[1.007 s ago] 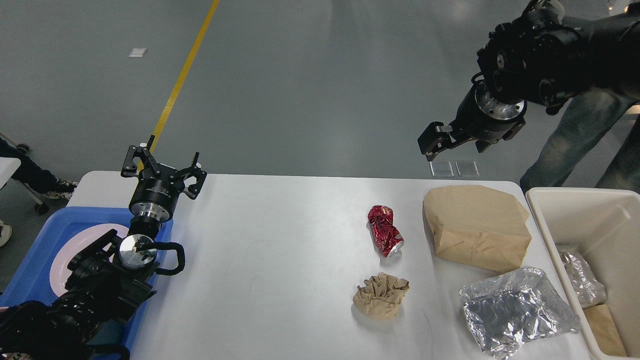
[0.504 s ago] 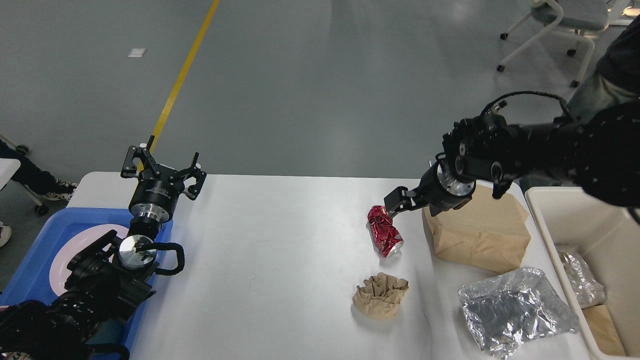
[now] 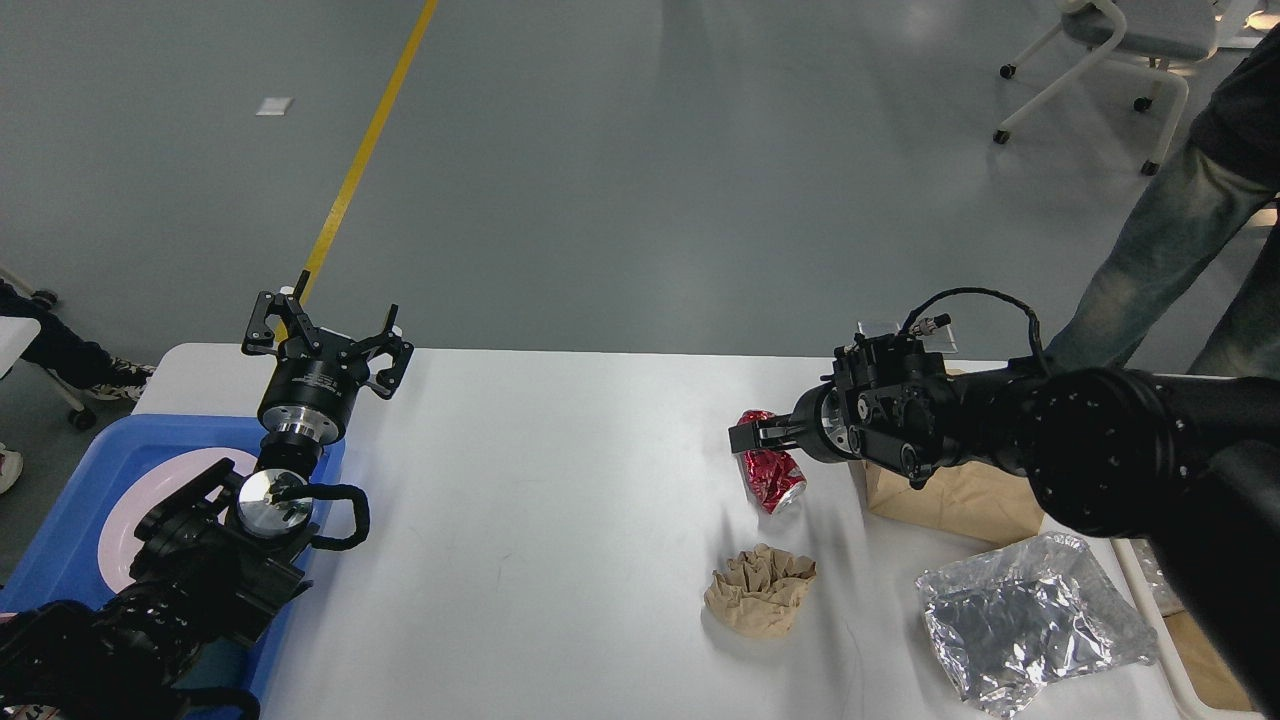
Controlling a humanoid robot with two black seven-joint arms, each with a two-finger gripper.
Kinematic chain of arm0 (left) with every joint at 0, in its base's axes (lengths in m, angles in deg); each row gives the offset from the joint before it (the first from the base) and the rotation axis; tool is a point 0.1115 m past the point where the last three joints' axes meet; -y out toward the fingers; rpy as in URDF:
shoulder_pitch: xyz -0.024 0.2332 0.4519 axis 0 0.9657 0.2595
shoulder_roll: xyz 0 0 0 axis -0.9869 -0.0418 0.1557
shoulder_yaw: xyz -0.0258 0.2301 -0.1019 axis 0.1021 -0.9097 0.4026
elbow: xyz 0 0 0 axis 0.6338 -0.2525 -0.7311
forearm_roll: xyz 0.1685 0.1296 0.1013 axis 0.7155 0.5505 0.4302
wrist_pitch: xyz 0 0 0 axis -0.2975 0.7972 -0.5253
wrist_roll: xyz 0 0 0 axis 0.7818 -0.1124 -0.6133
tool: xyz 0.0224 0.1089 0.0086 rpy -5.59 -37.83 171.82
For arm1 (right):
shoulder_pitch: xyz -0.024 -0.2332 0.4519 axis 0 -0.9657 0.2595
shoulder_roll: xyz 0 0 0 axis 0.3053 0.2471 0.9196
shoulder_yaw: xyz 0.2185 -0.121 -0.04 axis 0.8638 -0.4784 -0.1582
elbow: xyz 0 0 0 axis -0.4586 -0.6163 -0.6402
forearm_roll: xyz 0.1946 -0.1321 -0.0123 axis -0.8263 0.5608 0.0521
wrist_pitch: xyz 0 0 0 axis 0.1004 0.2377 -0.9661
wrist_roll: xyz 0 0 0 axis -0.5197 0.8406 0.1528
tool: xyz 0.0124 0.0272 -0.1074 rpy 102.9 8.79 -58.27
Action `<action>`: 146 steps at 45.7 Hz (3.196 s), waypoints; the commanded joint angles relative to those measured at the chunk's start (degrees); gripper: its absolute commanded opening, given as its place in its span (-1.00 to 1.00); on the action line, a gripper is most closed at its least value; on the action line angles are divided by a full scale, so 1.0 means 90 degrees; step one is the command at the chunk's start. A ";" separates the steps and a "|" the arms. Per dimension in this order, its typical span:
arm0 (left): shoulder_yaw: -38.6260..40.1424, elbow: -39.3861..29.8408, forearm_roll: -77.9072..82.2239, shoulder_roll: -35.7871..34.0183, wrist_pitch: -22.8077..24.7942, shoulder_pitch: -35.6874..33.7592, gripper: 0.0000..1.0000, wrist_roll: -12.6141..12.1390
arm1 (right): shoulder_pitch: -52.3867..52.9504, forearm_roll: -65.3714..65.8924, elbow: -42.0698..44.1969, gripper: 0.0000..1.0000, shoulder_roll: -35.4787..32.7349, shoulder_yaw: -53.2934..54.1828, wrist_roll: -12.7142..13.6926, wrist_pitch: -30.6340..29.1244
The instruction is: Tidy desktop
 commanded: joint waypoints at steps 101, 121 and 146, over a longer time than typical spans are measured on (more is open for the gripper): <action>0.0003 -0.0005 0.0000 0.0000 0.0000 0.0000 0.93 0.0000 | 0.4532 -0.0030 -0.3923 -1.00 -0.4525 0.1182 0.0490 -0.2054; 0.0003 -0.0005 0.0000 0.0000 0.0000 0.0000 0.93 0.0000 | 0.3985 -0.0010 -0.3923 -1.00 -0.4770 0.1192 0.0481 -0.2064; 0.0002 -0.0005 0.0000 0.0000 0.0000 0.0000 0.93 0.0000 | 0.3604 0.0214 -0.3816 -1.00 -0.4750 0.0958 0.0500 -0.1995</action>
